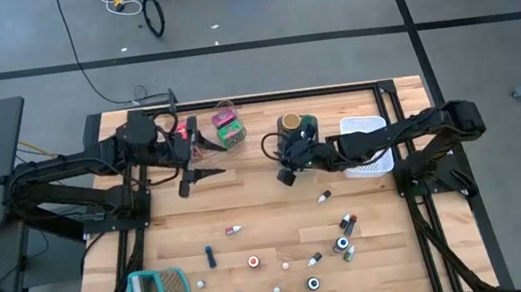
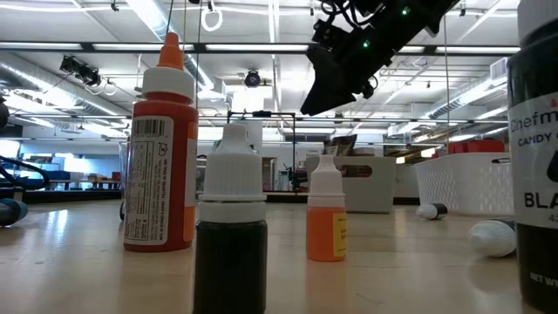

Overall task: Pick & Place Kitchen Items
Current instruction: Put the large blue food coloring bottle into the white bin

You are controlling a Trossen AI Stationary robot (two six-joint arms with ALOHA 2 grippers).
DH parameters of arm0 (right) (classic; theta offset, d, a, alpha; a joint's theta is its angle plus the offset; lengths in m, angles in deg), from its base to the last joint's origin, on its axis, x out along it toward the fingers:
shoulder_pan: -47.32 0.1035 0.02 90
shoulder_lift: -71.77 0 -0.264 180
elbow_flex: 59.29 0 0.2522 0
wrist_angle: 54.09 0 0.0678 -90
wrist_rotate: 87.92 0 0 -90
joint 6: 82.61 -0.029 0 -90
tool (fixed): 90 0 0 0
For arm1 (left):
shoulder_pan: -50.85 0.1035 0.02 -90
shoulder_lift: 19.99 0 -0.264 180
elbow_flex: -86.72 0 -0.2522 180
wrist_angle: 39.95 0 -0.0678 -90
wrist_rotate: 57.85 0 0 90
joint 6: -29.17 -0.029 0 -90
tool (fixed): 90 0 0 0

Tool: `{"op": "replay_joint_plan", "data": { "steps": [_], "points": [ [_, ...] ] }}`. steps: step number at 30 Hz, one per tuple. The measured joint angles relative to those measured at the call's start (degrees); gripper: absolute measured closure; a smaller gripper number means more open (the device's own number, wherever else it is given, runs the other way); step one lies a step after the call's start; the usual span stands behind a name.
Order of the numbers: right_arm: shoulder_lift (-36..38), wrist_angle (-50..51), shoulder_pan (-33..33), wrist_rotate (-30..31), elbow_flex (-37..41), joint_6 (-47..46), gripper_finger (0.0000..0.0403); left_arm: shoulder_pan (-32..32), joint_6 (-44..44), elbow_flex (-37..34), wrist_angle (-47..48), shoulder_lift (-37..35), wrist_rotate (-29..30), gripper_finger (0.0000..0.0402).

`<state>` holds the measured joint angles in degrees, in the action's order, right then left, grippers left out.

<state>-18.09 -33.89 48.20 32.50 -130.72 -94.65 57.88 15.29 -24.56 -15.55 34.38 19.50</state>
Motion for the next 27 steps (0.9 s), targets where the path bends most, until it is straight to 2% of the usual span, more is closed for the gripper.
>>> {"op": "replay_joint_plan", "data": {
  "steps": [8, 17, 22, 27],
  "points": [
    [0.0, -1.7, 3.4, -13.7, 0.0, 2.1, 0.0304, -1.5, 1.4, 0.0, 3.5, 0.0, -0.4, 0.0166],
    [0.0, -8.9, 10.4, -15.4, 0.0, 2.0, 0.0305, -8.0, 1.2, 0.0, 3.5, 0.0, -0.2, 0.0166],
    [0.0, -14.9, 12.3, -20.0, 0.0, 2.0, 0.0305, -10.8, 1.3, -0.1, 2.9, 0.5, 0.0, 0.0166],
    [0.0, -16.8, 14.3, -24.4, 0.0, 3.3, 0.0305, -13.7, 4.7, -5.4, -6.3, 1.0, 0.0, 0.0166]
  ]
}}
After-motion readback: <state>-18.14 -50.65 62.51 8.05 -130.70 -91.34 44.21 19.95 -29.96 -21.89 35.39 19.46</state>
